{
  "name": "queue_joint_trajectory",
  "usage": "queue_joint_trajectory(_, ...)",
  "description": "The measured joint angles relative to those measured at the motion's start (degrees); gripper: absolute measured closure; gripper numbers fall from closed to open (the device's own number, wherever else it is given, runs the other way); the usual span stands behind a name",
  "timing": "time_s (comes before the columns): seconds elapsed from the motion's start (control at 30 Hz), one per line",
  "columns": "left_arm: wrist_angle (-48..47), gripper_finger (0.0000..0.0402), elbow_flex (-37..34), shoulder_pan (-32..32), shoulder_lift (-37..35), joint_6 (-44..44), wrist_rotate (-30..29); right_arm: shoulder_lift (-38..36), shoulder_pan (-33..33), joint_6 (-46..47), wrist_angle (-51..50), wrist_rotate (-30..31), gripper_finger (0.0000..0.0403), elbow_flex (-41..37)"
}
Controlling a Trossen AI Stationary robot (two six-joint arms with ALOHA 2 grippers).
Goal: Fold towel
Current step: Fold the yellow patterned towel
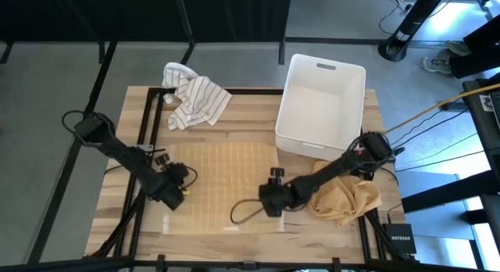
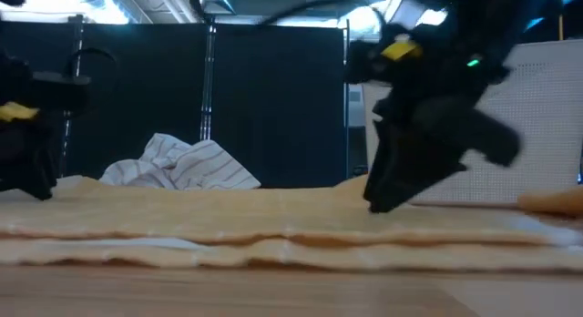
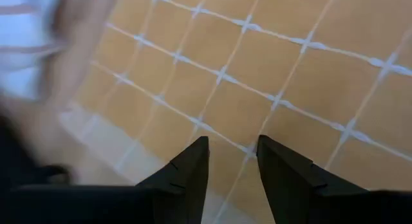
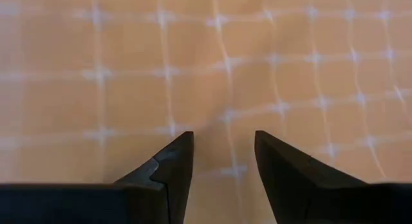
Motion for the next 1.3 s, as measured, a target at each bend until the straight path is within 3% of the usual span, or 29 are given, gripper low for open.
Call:
queue_joint_trajectory(0.23, -6.0, 0.0276, 10.4, -0.5, -2.9, 2.7, -1.0, -5.7, -1.3, -0.8, -7.2, -6.3, 0.0233, 3.8)
queue_joint_trajectory(0.4, 3.4, 0.0276, 18.2, -7.0, -4.1, 6.3, 3.1, -7.6, 4.9, 1.9, -0.6, -9.6, 0.0233, 4.9)
queue_joint_trajectory(0.53, 17.0, 0.0276, 17.6, -11.6, -3.4, 7.7, 8.1, -5.4, 10.3, 2.0, 4.8, -8.2, 0.0233, 4.9)
queue_joint_trajectory(0.6, 19.4, 0.0276, 16.9, -13.2, -2.6, 8.6, 9.8, -3.5, 12.3, 2.0, 5.4, -6.0, 0.0233, 4.8)
queue_joint_trajectory(0.77, 15.5, 0.0276, 16.8, -16.0, -0.2, 3.2, 14.3, 0.6, 14.7, 4.7, 6.9, 0.8, 0.0233, 4.8)
queue_joint_trajectory(0.9, 13.8, 0.0276, 16.8, -18.1, 1.5, 1.7, 19.5, 1.9, 14.5, 6.1, 6.7, -0.3, 0.0233, 4.8)
queue_joint_trajectory(1.3, 9.3, 0.0276, 16.8, -21.4, 8.2, 1.5, 20.2, 1.9, 14.1, 6.2, 6.8, 1.1, 0.0233, 4.8)
